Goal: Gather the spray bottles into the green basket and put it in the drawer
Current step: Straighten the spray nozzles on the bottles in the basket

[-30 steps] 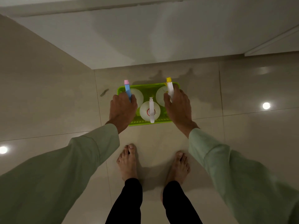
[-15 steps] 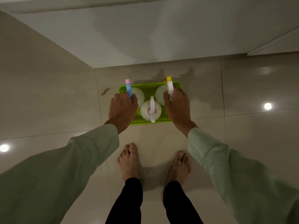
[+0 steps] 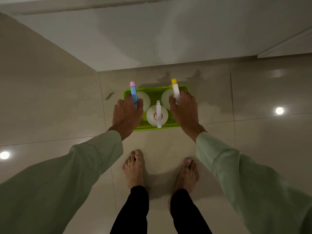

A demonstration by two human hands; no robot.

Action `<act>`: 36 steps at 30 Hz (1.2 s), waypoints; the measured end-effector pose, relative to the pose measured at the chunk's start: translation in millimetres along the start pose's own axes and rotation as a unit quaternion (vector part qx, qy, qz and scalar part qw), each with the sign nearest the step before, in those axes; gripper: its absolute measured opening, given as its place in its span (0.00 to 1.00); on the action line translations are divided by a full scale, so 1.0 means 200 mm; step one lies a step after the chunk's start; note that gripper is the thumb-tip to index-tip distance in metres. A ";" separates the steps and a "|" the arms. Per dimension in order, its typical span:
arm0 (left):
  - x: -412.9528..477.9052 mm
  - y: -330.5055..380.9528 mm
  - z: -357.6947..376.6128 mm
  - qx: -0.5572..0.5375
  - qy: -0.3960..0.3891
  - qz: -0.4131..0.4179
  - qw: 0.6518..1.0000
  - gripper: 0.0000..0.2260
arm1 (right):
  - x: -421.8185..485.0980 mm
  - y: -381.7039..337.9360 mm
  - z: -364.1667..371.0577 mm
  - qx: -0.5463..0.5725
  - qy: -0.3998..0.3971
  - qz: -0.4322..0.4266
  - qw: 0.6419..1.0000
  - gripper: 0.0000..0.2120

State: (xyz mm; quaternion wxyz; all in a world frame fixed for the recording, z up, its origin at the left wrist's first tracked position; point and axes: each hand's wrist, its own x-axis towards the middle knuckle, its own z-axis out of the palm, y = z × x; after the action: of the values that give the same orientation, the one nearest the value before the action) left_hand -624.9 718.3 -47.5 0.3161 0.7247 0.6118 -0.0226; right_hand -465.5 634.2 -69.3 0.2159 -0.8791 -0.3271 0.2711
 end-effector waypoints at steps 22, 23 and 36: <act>-0.22 -0.12 -0.01 -0.049 0.004 0.014 0.999 0.30 | -0.38 -0.10 0.19 -0.106 0.008 -0.063 0.992 0.11; -0.22 -0.12 -0.02 -0.048 0.007 0.016 0.999 0.31 | -0.37 -0.09 0.19 -0.111 0.007 -0.070 0.991 0.11; -0.22 -0.15 -0.04 -0.070 0.007 0.044 0.997 0.29 | -0.45 -0.02 0.04 0.004 0.071 -0.041 0.997 0.28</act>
State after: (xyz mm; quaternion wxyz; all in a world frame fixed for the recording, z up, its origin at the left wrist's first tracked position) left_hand -666.7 685.9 -35.6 0.3622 0.7273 0.5817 0.0390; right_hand -529.5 576.5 -42.7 0.2527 -0.8813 -0.3453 0.2005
